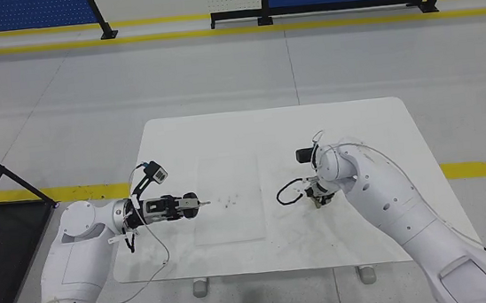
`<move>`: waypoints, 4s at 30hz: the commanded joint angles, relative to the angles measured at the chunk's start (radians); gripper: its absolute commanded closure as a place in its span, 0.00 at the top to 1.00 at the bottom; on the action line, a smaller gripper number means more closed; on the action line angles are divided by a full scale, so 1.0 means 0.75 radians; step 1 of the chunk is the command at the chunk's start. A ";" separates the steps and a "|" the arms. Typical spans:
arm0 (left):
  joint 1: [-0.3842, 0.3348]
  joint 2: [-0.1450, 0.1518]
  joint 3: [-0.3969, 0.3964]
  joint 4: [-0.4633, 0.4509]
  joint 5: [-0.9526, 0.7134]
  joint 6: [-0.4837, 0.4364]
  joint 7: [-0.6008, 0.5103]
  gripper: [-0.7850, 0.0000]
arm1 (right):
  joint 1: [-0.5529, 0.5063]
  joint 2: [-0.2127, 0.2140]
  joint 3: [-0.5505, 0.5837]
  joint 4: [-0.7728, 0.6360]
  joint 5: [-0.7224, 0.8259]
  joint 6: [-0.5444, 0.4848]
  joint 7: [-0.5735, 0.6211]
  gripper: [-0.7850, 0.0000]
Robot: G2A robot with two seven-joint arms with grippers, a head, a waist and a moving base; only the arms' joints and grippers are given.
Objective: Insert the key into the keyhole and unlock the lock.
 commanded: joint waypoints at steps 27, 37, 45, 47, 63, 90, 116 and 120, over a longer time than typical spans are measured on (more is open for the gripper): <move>0.000 0.000 0.000 0.000 0.000 0.000 0.000 0.00 | -0.513 0.088 0.544 -0.641 0.899 -0.342 -0.196 0.00; 0.000 0.000 0.000 0.000 0.000 0.000 0.000 0.00 | -0.582 0.091 0.552 -0.617 1.270 -0.504 -0.176 0.00; 0.000 0.000 0.000 0.000 0.000 0.000 0.000 0.00 | -0.559 0.081 0.511 -0.531 1.414 -0.536 -0.298 0.00; 0.000 0.000 0.000 0.000 0.000 0.000 0.000 0.00 | -0.556 0.077 0.508 -0.502 1.455 -0.557 -0.343 0.00; 0.000 0.000 0.000 0.000 0.000 0.000 0.000 0.00 | -0.575 0.076 0.501 -0.485 1.449 -0.593 -0.438 0.00; 0.037 -0.006 0.100 -0.179 0.059 0.022 0.158 0.00 | -0.602 0.066 0.459 -0.384 1.543 -0.760 -0.634 0.00; -0.114 -0.031 0.341 -0.132 0.075 0.026 0.366 0.00 | -0.602 0.066 0.459 -0.384 1.543 -0.760 -0.634 0.00; -0.128 -0.032 0.358 -0.118 0.068 0.024 0.370 0.00 | -0.602 0.066 0.459 -0.384 1.543 -0.760 -0.634 0.00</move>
